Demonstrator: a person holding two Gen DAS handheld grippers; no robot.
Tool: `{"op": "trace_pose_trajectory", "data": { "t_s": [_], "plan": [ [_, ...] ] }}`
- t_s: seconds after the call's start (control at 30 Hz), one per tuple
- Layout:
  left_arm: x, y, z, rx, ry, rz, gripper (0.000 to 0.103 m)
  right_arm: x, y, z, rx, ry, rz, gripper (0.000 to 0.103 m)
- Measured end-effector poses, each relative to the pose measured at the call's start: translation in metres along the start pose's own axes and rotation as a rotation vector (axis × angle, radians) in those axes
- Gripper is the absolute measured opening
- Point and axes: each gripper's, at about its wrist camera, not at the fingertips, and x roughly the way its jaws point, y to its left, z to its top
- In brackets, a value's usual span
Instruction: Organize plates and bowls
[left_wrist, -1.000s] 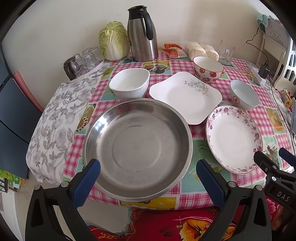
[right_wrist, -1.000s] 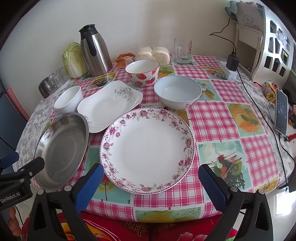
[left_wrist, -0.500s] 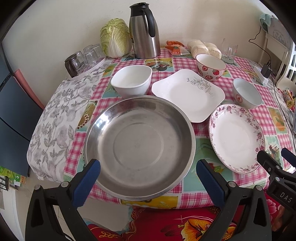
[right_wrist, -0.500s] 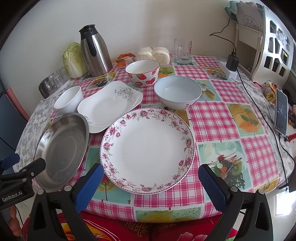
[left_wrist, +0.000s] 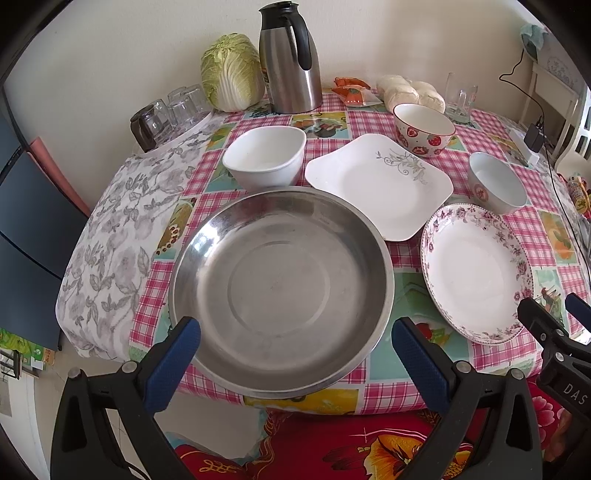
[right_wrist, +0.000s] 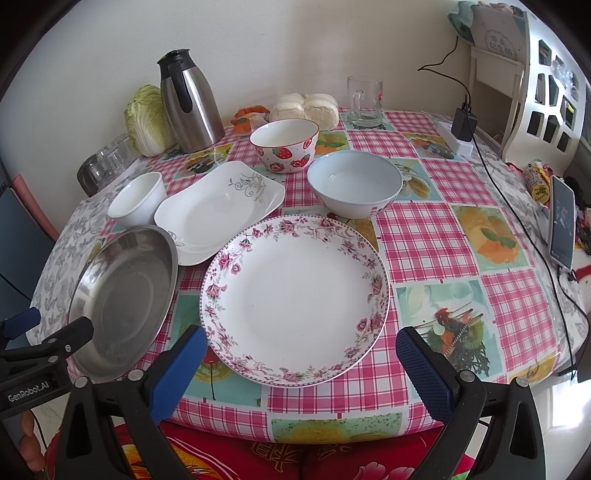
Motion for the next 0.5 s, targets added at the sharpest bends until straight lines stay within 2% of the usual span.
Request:
{"op": "trace_pose_trajectory", "data": {
  "t_s": [0.5],
  "plan": [
    [0.002, 0.0008, 0.0006, -0.005, 0.011, 0.002, 0.103, 0.0007, -0.0001, -0.0005, 0.003, 0.0, -0.001, 0.103]
  ]
}}
